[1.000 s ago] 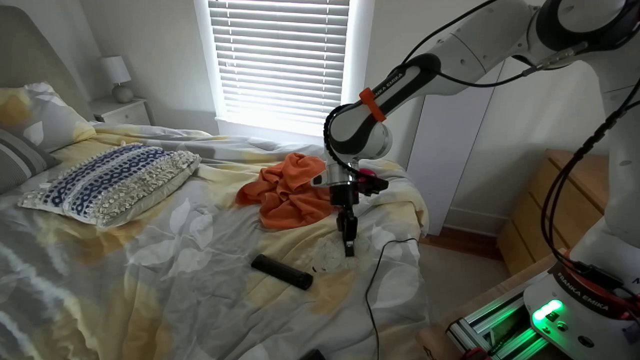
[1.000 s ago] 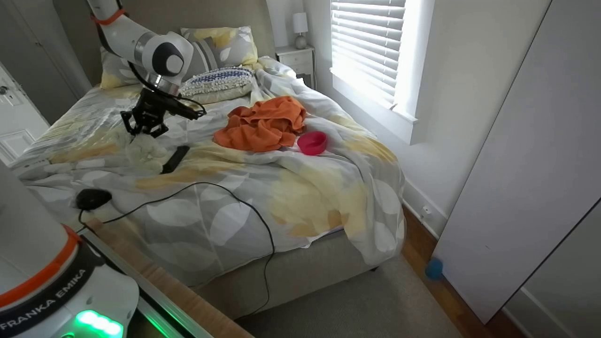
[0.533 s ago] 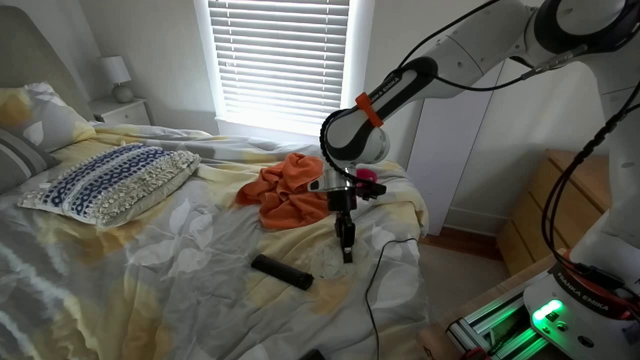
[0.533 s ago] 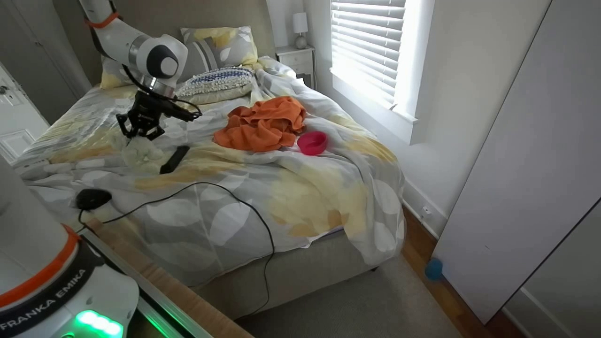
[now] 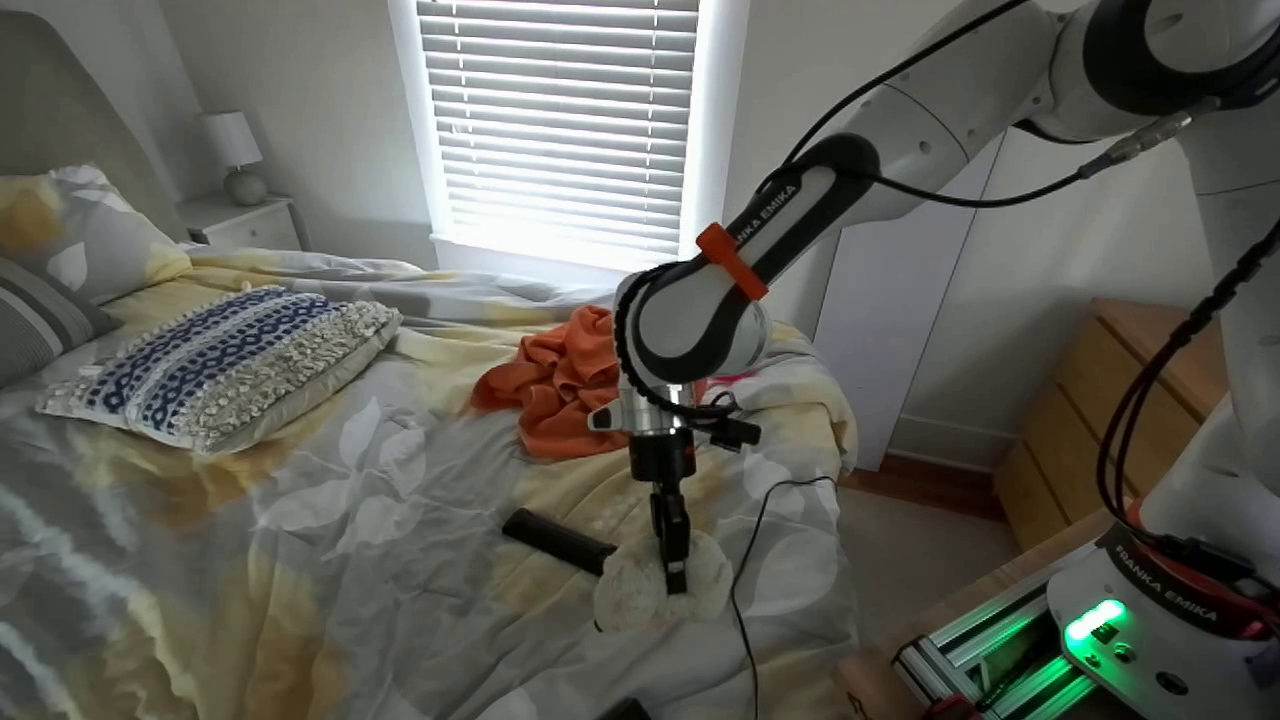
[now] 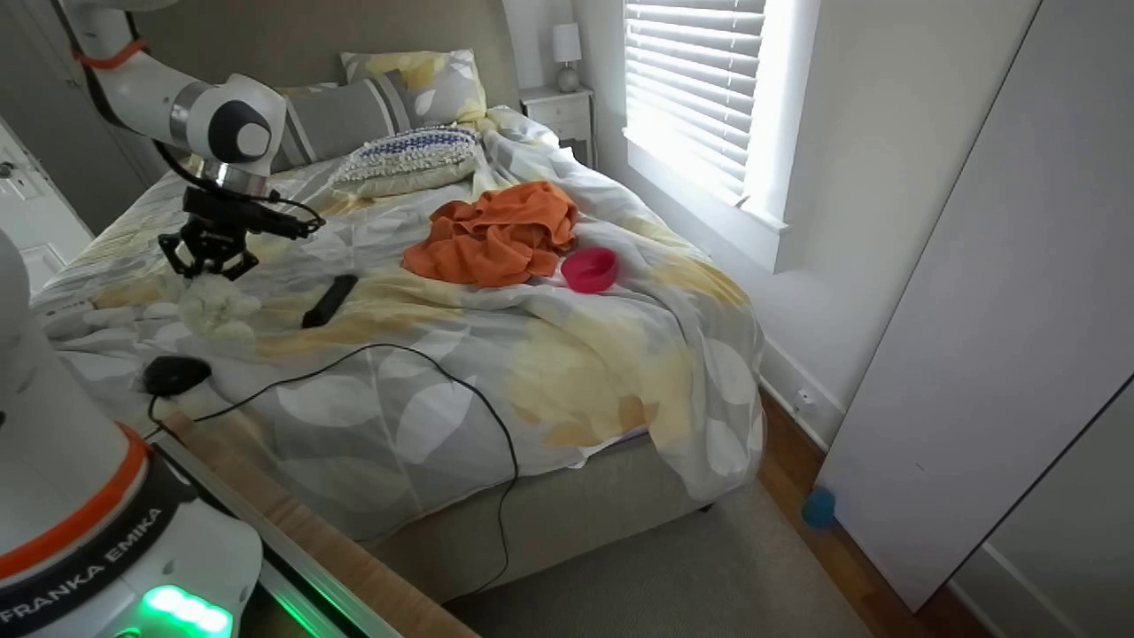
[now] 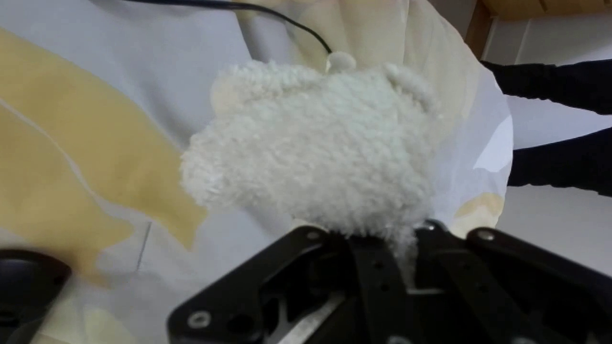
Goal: Pick up the plush teddy bear and move it to the left on top of the bedside alarm clock radio on the bed
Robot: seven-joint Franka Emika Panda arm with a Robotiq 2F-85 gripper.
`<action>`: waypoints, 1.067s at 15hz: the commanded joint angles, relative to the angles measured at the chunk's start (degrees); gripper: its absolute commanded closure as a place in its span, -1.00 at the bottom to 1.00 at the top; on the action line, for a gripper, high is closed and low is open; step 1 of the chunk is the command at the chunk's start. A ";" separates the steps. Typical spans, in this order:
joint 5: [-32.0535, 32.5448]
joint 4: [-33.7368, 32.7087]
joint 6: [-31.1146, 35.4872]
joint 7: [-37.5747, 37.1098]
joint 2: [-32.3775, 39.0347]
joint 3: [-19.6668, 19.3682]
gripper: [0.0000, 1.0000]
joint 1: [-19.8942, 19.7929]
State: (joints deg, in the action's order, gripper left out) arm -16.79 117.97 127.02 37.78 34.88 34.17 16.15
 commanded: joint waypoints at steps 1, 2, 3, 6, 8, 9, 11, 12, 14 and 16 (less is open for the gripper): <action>-0.84 1.33 1.90 -1.99 -0.37 0.81 0.94 1.78; -0.72 1.35 1.97 -2.36 -0.21 0.99 0.94 2.22; -0.65 1.11 1.85 -2.40 0.26 1.38 0.94 2.59; -0.11 0.04 1.02 -3.07 1.94 2.06 0.94 4.03; 0.14 -0.45 0.99 -3.12 3.01 2.54 0.94 4.85; 0.20 -0.70 1.29 -3.01 3.59 2.80 0.94 5.28; 0.68 -1.46 1.00 -2.78 4.75 3.34 0.94 6.07; 0.73 -1.91 0.81 -2.63 5.38 3.62 0.94 6.28; 0.85 -3.09 0.43 -1.95 6.69 4.39 0.94 6.53; 1.40 -4.07 -0.02 -2.26 7.48 4.60 0.94 6.87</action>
State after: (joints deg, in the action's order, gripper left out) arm -16.59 116.46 127.75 36.01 39.98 38.17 22.43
